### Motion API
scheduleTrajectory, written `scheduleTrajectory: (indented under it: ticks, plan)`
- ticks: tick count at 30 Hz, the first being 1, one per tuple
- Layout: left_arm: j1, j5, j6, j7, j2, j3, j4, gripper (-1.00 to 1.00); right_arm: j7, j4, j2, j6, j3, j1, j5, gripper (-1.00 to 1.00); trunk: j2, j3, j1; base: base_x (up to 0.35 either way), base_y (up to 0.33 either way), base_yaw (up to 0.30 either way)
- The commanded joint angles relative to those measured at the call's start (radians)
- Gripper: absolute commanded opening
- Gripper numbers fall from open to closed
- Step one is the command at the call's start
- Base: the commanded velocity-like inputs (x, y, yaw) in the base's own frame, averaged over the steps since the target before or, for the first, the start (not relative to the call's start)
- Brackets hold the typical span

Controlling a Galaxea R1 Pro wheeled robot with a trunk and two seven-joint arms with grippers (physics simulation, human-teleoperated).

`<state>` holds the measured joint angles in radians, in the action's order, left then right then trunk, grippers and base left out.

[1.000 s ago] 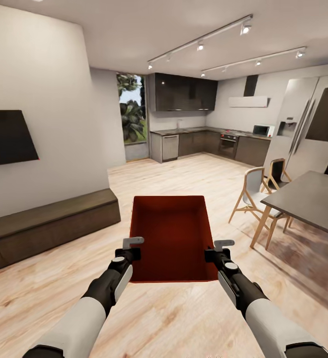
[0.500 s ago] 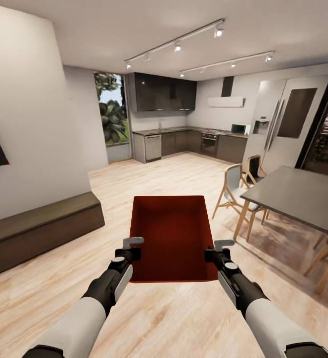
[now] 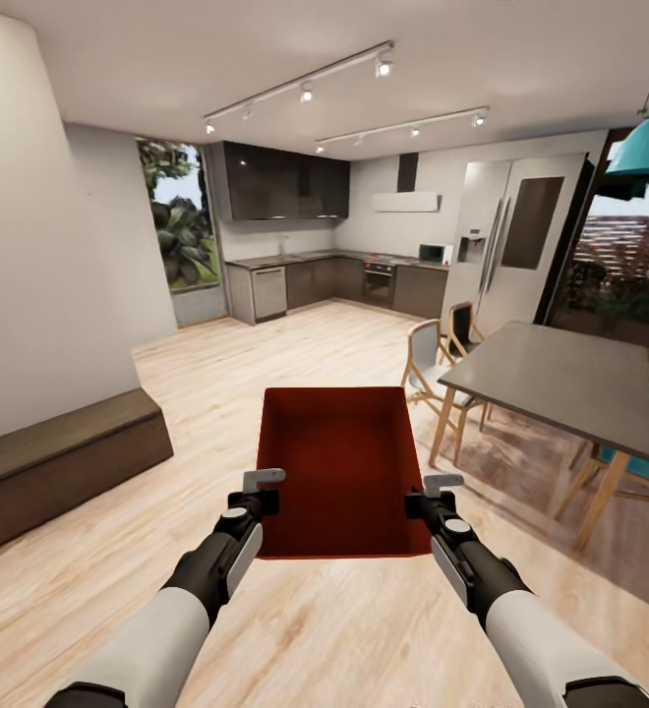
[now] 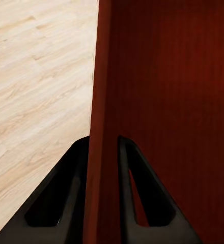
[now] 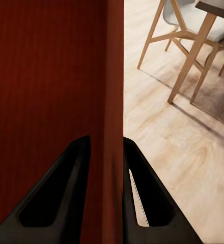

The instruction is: Move the two storage containers from the living room to the garage. In the garage, place one container on the floor and stack the other container on top of it (either order is fine).

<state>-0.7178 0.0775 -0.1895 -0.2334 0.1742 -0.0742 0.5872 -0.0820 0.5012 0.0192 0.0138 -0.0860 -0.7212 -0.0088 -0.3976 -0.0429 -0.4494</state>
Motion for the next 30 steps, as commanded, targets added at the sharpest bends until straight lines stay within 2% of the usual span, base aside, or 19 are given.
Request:
scheduleTrajectory:
  ticks: [1,30]
  plan:
    - [0.0,0.013,-0.005,-0.01,0.0,-0.005,0.001,-1.0,-0.004,0.002,0.001,0.001,0.005,-0.001,0.004,-1.0,-0.002,-0.002,-0.001,0.0,0.0,-0.242]
    - [0.0,0.014,-0.005,-0.009,0.0,-0.006,-0.009,-1.0,-0.004,0.002,0.0,0.003,0.005,-0.001,0.004,-1.0,-0.002,0.003,-0.001,0.0,0.0,-0.237]
